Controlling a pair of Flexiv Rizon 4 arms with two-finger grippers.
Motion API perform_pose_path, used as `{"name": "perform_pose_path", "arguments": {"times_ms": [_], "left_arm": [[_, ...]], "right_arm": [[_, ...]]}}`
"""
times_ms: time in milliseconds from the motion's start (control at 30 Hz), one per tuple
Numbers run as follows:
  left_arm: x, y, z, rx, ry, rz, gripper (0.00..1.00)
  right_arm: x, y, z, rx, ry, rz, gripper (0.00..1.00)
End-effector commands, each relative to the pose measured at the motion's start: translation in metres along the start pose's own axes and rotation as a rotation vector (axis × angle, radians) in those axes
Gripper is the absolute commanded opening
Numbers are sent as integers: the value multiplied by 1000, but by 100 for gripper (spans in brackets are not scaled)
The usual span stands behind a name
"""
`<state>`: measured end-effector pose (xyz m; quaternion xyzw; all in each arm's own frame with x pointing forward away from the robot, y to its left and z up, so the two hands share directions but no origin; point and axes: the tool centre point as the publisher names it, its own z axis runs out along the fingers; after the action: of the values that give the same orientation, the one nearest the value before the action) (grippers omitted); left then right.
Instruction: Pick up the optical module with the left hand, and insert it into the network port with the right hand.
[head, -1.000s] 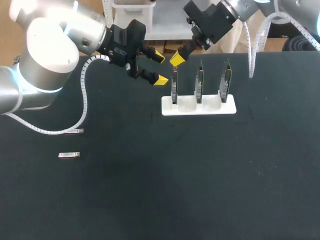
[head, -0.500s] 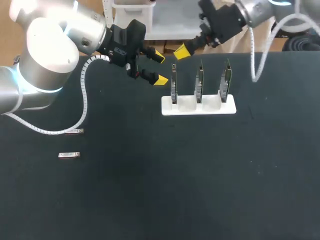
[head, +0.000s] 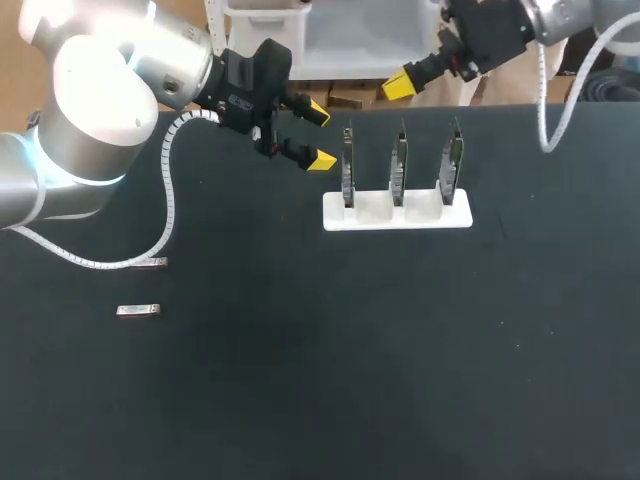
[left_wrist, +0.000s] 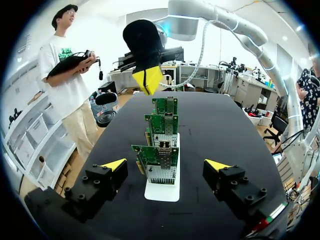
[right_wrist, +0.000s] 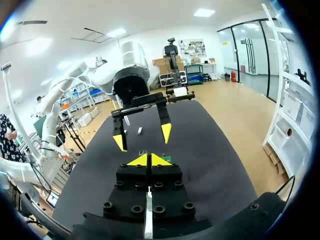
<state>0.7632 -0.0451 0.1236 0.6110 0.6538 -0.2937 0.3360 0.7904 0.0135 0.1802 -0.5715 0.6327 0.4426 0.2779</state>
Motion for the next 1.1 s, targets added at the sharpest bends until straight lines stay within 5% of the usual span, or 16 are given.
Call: {"name": "perform_pose_path", "arguments": {"times_ms": [33,467,767,800,1100], "left_arm": [[0,0,0,0,1,1,100],[0,0,0,0,1,1,100],[0,0,0,0,1,1,100],[0,0,0,0,1,1,100],[0,0,0,0,1,1,100]], "right_arm": [[4,15,-10,32,9,-4,0],[23,40,-14,21,101,0,0],[36,41,-24,96,203,12,0],[37,41,-25,175,283,-20,0],[40,37,-25,174,242,-10,0]]}}
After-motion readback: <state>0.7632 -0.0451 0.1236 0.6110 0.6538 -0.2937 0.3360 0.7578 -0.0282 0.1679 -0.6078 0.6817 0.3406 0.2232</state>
